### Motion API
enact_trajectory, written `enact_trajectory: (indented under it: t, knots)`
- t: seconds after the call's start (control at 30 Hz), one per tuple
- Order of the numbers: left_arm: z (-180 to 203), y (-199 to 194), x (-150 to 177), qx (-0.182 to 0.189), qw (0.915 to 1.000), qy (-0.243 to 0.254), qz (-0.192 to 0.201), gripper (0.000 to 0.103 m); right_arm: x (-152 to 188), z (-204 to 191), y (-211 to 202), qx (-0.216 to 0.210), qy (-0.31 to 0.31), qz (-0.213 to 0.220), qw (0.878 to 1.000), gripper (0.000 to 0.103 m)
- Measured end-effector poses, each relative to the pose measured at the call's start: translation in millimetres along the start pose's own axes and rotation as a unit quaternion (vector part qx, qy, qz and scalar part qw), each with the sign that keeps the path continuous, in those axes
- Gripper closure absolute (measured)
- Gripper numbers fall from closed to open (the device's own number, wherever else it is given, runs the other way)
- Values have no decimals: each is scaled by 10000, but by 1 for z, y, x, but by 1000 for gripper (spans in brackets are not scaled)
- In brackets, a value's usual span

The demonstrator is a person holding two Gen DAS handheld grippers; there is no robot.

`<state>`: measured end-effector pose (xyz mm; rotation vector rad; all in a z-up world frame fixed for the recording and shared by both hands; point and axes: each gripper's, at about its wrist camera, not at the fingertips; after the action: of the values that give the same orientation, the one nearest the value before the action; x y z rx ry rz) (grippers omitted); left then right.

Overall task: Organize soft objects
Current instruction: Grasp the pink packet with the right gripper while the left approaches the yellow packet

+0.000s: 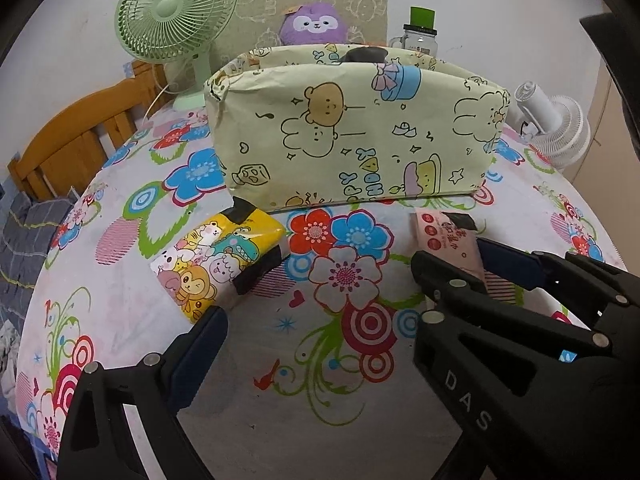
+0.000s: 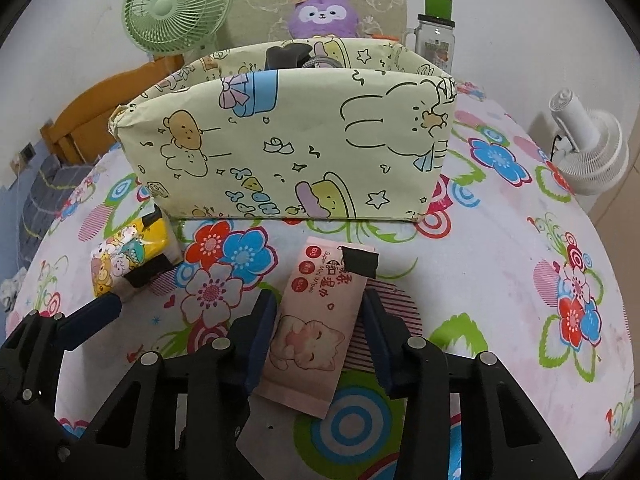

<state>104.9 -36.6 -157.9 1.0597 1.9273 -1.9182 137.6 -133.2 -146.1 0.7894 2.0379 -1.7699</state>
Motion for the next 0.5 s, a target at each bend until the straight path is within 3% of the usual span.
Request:
enact_trajectory:
  t: [0.5]
  knots:
    - [-13,-31,-5,-233,9986,16,476,5,-6,-18,-36,-240,-126,453,9986,61]
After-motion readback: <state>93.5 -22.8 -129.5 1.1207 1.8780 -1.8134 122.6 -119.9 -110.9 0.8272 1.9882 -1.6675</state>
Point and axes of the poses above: each gripper's, at about its wrist camera, not at the fingertips, and y roughly the way its jaws point, z to its right, x to its underside, and after that the axes turned 10 degrees about y, right-handed
